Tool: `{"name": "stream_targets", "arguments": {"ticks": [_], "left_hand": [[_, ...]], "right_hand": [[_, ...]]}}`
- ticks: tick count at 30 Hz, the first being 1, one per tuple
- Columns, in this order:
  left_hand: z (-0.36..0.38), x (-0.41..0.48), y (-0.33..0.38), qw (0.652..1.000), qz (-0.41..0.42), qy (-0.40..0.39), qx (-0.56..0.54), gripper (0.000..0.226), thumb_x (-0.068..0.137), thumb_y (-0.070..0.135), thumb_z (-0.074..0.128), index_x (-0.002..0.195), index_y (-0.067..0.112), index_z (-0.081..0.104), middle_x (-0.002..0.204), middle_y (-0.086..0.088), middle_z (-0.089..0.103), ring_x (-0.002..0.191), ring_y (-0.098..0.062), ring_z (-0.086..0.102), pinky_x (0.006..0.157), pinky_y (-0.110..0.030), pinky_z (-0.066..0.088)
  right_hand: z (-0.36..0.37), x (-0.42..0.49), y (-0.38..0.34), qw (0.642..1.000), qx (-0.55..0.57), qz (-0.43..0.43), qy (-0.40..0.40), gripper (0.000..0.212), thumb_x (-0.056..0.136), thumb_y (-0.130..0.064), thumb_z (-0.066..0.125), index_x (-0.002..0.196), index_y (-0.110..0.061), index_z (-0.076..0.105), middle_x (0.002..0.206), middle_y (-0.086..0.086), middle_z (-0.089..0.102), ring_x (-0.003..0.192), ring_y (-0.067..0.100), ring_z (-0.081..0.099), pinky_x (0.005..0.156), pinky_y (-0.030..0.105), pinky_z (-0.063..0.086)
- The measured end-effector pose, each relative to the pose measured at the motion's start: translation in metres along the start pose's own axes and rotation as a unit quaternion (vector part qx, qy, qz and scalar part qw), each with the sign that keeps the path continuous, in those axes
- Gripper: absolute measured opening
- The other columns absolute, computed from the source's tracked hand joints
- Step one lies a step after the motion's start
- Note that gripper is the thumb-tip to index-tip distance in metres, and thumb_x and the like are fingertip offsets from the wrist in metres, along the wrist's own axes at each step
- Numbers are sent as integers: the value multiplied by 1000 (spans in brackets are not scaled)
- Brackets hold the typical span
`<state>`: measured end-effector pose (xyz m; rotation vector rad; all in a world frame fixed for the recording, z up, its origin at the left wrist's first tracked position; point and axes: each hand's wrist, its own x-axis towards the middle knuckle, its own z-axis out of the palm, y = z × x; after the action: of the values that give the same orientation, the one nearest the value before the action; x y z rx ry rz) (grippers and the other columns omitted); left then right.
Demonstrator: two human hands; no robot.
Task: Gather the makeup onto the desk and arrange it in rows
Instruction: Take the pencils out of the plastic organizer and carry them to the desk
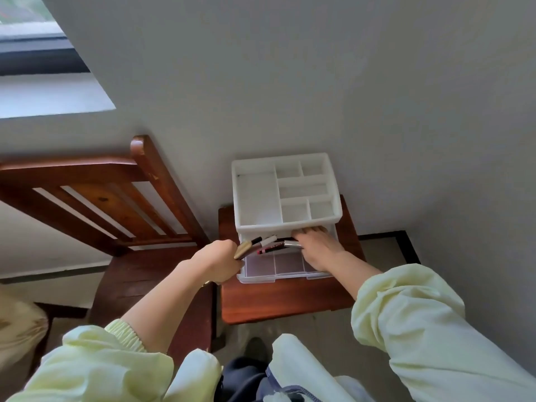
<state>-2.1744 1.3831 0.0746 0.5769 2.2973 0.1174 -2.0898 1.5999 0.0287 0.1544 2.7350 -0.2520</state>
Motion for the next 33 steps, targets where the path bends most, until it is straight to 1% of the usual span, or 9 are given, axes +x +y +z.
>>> {"name": "stream_targets", "arguments": {"ticks": [3, 7, 13, 18, 20, 24, 29, 31, 33], "left_hand": [[3, 0, 2, 1000, 1, 18, -10, 19, 94, 27, 51, 88, 10, 52, 83, -9, 63, 70, -27, 65, 66, -33, 53], [10, -1, 0, 999, 13, 33, -17, 18, 94, 28, 52, 87, 12, 50, 85, -6, 61, 70, -24, 60, 61, -29, 45], [22, -2, -4, 996, 14, 74, -47, 19, 94, 31, 51, 85, 16, 46, 79, 1, 55, 69, -21, 54, 57, -29, 37], [29, -4, -5, 993, 8, 96, -70, 18, 94, 32, 51, 87, 17, 46, 82, 0, 56, 73, -24, 55, 61, -30, 39], [30, -5, -6, 992, 4, 99, -74, 18, 94, 32, 51, 87, 16, 46, 83, 0, 56, 74, -24, 55, 61, -30, 39], [31, -7, -6, 991, -2, 101, -83, 16, 94, 30, 51, 87, 16, 47, 81, 0, 55, 73, -24, 55, 61, -30, 40], [35, -11, -8, 990, -3, 109, -94, 16, 94, 28, 50, 84, 16, 45, 79, 0, 54, 72, -25, 55, 61, -30, 39], [38, -13, -12, 989, -2, 113, -99, 18, 93, 28, 50, 80, 18, 44, 76, 1, 53, 70, -23, 54, 60, -30, 38], [42, -16, -15, 987, 3, 116, -109, 24, 93, 32, 52, 75, 22, 41, 73, 3, 52, 65, -19, 52, 57, -29, 37]], "right_hand": [[-2, -3, 0, 1000, -14, -17, -6, 43, 95, -7, 41, 135, -21, 44, 144, 9, 43, 130, 34, 38, 108, 39, 31], [1, -8, 0, 998, -39, -56, -4, 38, 92, -7, 43, 128, -19, 48, 142, 8, 39, 129, 33, 36, 106, 40, 34], [4, 3, -1, 997, -39, -61, 10, 48, 94, -10, 43, 139, -25, 40, 146, 6, 42, 135, 32, 35, 112, 41, 28], [1, 11, -3, 1000, 6, -25, 0, 57, 95, -13, 45, 147, -31, 31, 153, 7, 34, 138, 35, 31, 111, 41, 27], [2, 13, -4, 1000, 7, -21, -2, 54, 95, -15, 46, 145, -30, 34, 152, 7, 35, 137, 36, 32, 110, 41, 29], [7, 11, -1, 997, -23, -58, -33, 45, 93, -15, 48, 137, -24, 41, 149, 4, 38, 133, 35, 35, 104, 43, 37], [-7, 2, 4, 977, -109, -169, -64, 34, 94, -13, 48, 128, -14, 48, 147, 4, 40, 128, 27, 42, 103, 36, 36], [-12, -3, 1, 968, -145, -196, -61, 31, 93, -10, 46, 124, -12, 49, 136, 6, 48, 120, 25, 48, 95, 33, 38], [-18, -9, -2, 969, -151, -187, -56, 25, 92, -7, 43, 117, -11, 48, 121, 7, 54, 107, 25, 53, 76, 30, 36]]}}
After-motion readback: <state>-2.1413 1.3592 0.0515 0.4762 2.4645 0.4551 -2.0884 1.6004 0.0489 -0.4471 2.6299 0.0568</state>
